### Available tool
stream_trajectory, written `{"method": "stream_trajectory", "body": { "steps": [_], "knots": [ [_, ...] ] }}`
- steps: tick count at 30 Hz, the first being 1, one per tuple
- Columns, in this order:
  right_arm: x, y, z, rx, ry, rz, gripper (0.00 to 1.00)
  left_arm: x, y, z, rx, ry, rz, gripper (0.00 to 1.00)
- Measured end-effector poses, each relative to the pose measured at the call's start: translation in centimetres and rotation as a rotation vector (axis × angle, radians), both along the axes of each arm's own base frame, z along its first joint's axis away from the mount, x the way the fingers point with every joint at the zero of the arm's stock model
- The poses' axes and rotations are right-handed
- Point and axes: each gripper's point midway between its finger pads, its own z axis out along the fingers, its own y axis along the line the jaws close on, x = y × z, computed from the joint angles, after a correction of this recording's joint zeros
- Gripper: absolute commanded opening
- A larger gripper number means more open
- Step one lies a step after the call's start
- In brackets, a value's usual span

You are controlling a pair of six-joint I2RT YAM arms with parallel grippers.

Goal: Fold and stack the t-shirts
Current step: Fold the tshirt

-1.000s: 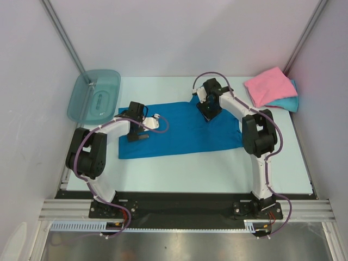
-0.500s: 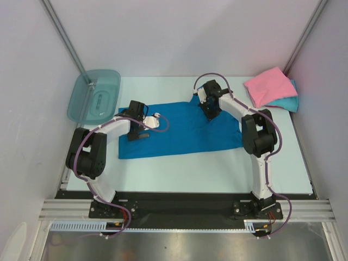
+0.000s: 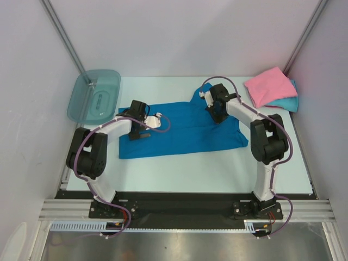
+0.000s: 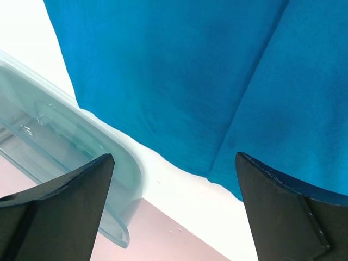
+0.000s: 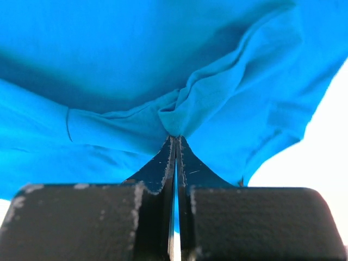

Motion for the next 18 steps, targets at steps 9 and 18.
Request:
{"method": "stream_trajectory", "body": {
  "steps": [9, 18],
  "knots": [
    [-2.2, -2.3, -0.5, -0.009, 0.033, -0.028, 0.28, 0.3, -0.6, -0.1, 0.001, 0.004, -0.013, 1.00],
    [-4.0, -2.5, -1.5, -0.029, 0.086, 0.049, 0.58, 0.6, -0.7, -0.1, 0.001, 0.002, -0.013, 1.00]
  ]
}}
